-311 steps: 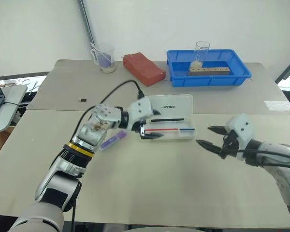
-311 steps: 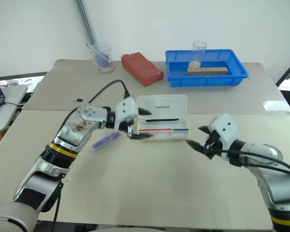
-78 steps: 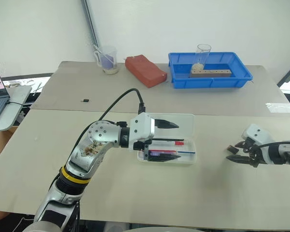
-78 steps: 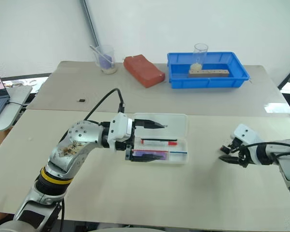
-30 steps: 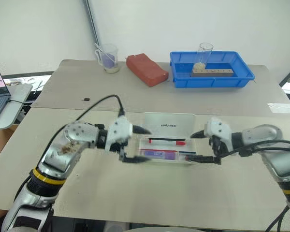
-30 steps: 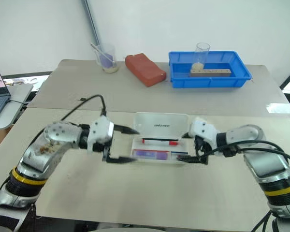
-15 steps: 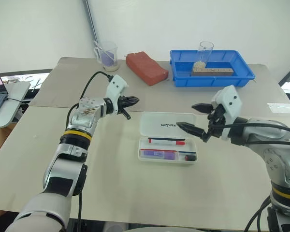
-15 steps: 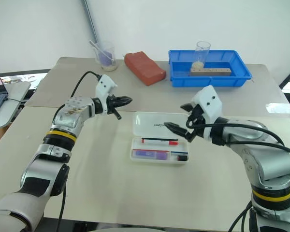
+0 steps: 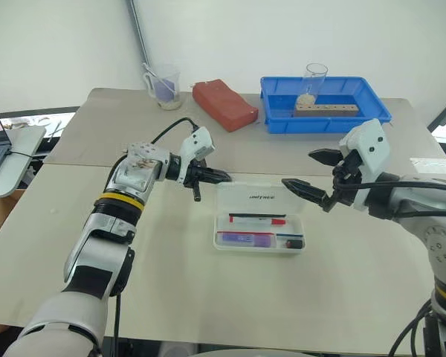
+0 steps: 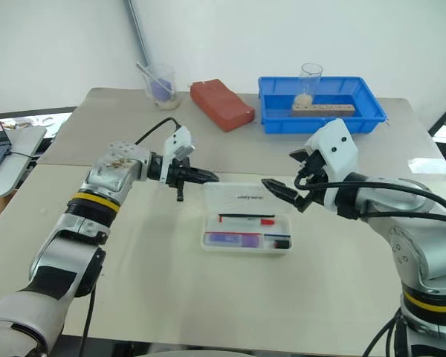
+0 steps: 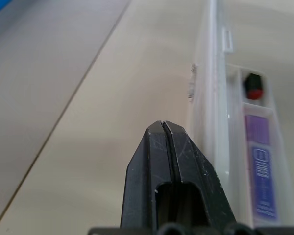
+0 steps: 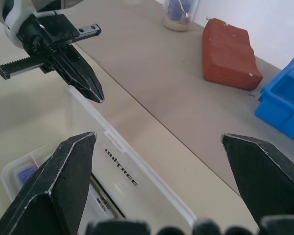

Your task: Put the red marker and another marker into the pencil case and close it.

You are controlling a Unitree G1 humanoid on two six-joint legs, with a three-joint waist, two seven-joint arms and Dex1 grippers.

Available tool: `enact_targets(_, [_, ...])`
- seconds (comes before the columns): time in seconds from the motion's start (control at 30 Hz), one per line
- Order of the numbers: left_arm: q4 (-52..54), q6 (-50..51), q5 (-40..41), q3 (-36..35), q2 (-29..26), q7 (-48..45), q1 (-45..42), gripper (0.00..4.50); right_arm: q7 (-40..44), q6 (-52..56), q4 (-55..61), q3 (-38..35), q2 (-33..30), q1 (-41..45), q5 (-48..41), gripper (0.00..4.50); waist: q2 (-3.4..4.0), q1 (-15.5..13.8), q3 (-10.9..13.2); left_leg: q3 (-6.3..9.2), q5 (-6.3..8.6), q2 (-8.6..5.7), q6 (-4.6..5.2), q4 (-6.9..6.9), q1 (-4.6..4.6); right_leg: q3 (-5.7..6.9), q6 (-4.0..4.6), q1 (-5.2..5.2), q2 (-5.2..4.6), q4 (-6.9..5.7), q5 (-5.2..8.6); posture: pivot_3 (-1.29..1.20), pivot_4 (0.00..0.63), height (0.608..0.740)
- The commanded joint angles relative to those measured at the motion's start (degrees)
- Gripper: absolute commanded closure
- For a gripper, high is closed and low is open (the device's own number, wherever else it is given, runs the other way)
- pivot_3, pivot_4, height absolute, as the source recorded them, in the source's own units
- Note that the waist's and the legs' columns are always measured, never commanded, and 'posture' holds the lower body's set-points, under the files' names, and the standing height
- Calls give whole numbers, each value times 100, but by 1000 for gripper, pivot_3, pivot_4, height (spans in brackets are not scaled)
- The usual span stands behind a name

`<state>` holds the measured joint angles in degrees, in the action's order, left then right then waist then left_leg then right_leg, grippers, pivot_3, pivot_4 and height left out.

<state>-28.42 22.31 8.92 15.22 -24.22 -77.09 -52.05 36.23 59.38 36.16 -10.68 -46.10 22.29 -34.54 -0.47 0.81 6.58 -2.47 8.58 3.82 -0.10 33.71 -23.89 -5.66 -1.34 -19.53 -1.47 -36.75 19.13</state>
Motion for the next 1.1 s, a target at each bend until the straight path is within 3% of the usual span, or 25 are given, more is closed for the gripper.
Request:
enact_targets(0.03, [1106, 108, -2, 396, -123, -296, 487, 4462, 526, 58, 163, -205, -463, -348, -316, 0, 1, -2, 0, 0, 0, 0, 0, -1, 2, 0, 1, 4, 0, 1, 0, 0, 150, 740])
enact_targets(0.17, [1806, -183, -347, 912, -141, -147, 1080, 4462, 881, -46, 381, 95, -938, -1111, -315, 0, -3, -9, 3, 3, 0, 1, 0, 2, 3, -1, 1, 12, 0, 3, 1, 0, 150, 740])
enact_targets(0.3, [1727, -858, -907, 1306, -110, 231, 1300, 4462, 800, -336, 357, 390, -930, -1508, -51, 0, -22, -4, 14, 10, 0, 0, 0, 9, 9, -1, -7, 19, 0, 4, 6, 0, 150, 740])
enact_targets(0.4, [1685, -755, -632, 1008, 14, 329, 1216, 3685, 708, -374, 253, 379, -808, -1487, -49, 0, -11, -4, 9, 8, 0, -5, 0, 12, 10, -2, -16, 23, -6, 7, 10, 0, 150, 740])
enact_targets(0.67, [2351, -180, 323, -305, -510, 412, 1207, 57, 1013, -895, -489, 146, -863, -1422, 39, 0, -14, 14, 13, 13, 0, 0, 1, 7, 5, 1, -29, 16, 2, 6, 19, 0, 150, 740])
enact_targets(0.9, [3253, 471, 812, -1846, -1520, 1197, 1884, 18, 1890, -1543, -1267, 85, -1426, -1315, 240, 0, -8, 34, 15, 12, 0, 5, 1, 0, 17, 1, -29, 22, 1, 6, 21, 0, 150, 740])
enact_targets(1.1, [4055, 856, 896, -2158, -1992, 1623, 2513, 18, 2280, -1895, -1906, 97, -1607, -1062, 365, 0, -6, -21, 14, 6, 0, 1, -1, 5, 18, 9, -25, 29, -16, 9, 19, 0, 150, 740])
